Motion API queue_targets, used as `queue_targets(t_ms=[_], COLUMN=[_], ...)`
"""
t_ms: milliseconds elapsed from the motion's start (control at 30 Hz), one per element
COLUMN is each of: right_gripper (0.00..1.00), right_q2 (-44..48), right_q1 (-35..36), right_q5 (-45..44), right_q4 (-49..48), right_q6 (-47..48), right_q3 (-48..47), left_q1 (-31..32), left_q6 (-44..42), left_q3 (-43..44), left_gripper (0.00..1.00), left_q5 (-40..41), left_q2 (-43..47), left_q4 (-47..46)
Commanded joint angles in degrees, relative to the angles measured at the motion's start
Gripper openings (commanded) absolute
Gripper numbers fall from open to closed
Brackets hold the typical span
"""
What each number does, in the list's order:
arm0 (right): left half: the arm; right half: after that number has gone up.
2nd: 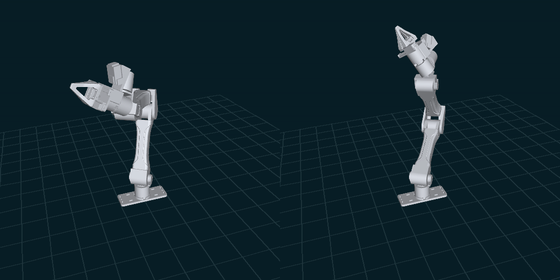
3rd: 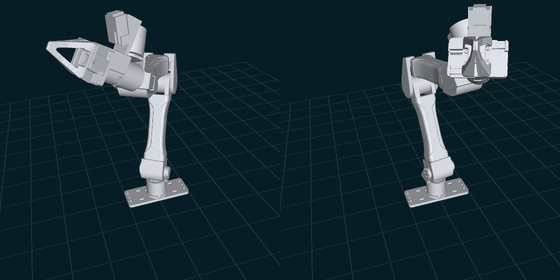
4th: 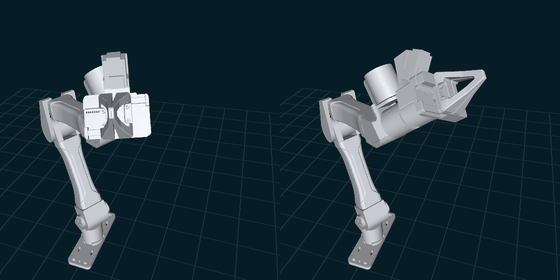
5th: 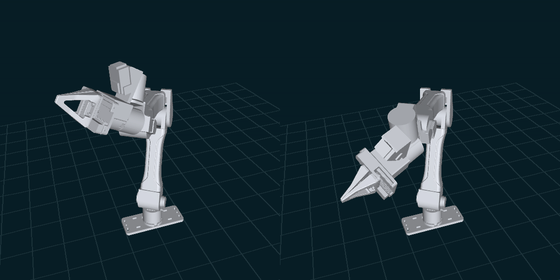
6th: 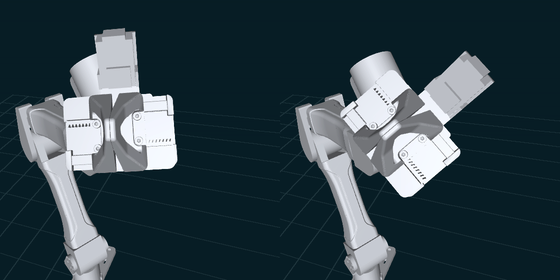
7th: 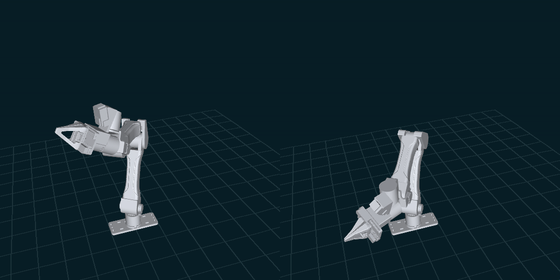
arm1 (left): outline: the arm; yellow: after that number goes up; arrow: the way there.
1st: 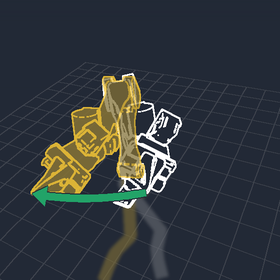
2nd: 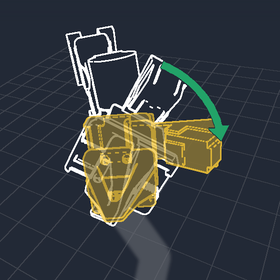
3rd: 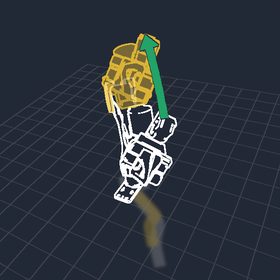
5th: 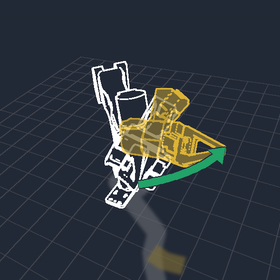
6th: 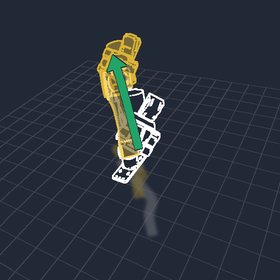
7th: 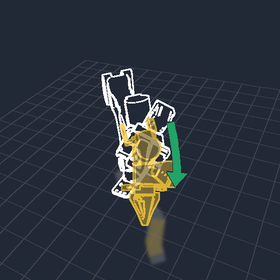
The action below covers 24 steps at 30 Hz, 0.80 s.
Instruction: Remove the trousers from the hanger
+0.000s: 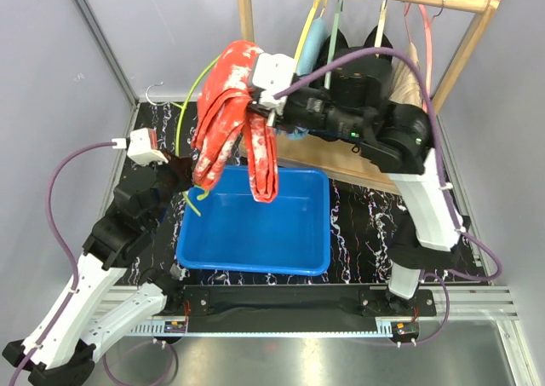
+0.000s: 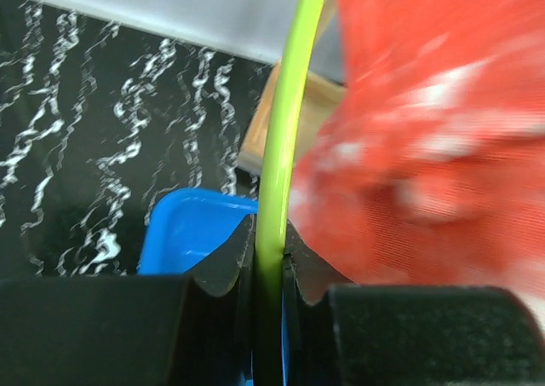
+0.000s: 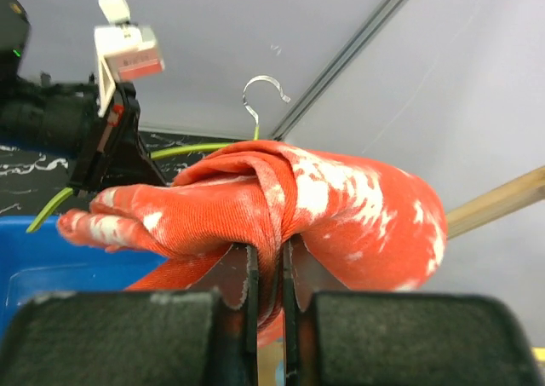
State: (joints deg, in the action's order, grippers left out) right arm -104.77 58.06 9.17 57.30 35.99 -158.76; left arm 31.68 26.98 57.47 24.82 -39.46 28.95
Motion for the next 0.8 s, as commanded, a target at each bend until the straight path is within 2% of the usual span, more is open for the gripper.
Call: queue_targets(t_ms=[0, 300, 400, 767], right_gripper=[0.0, 0.0, 0.0, 0.0], right_q2=[8.1, 9.6, 11.0, 18.4], right_q1=[0.3, 0.0, 0.1, 0.0], right_q5=[0.1, 1.8, 4.2, 10.1], right_q4=[-11.9, -9.4, -7.0, -0.8], right_q6=[1.3, 1.3, 1.3, 2.8], right_q3=[-3.7, -1.9, 1.8, 24.5], left_q1=[-0.6, -0.6, -0.6, -0.5], left_q6=[-1.9, -2.1, -3.2, -9.1], left_q3=[-0.8, -2.8, -2.6, -3.1], left_gripper=[0.0, 0.0, 0.0, 0.0], left_q5=[4.9, 6.6, 7.3, 11.3], left_q2=[0.1, 1.6, 2.5, 10.6], left_q4=[0.0, 0.9, 1.1, 1.9])
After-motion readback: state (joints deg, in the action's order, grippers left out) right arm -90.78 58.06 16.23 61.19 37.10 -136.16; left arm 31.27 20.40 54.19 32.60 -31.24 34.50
